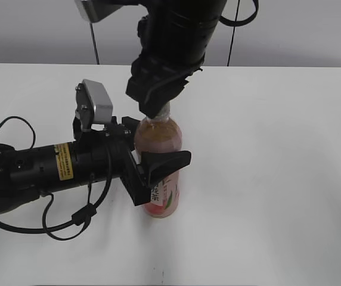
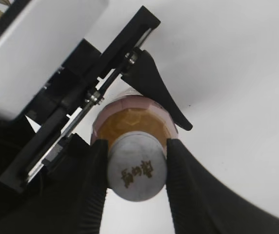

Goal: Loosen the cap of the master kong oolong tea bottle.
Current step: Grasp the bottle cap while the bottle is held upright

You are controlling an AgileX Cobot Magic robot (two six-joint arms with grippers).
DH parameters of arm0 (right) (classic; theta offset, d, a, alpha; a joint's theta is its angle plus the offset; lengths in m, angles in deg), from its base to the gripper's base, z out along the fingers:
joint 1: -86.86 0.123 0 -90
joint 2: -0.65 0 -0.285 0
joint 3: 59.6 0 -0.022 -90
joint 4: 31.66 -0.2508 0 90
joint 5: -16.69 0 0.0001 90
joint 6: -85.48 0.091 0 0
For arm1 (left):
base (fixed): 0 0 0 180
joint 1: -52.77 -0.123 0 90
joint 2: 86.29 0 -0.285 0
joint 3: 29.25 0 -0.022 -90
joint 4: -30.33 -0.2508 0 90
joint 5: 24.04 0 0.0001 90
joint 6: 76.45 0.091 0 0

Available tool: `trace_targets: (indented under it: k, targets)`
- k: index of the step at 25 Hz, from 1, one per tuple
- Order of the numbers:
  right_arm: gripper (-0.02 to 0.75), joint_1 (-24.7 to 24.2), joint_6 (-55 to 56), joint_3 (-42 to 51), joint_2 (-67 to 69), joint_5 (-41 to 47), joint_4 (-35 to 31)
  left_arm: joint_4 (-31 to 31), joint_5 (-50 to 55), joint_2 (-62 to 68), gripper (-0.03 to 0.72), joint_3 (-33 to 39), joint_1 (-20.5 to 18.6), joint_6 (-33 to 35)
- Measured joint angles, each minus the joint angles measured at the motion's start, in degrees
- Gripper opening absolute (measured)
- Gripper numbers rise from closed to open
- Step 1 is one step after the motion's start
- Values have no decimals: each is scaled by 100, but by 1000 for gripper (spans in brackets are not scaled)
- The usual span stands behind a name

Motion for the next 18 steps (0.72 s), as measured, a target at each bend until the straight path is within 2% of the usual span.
trace_targets:
  k: [18]
  targets:
    - [278, 17, -5280, -28, -11, 50, -14, -11, 29, 0, 456, -25, 6, -21]
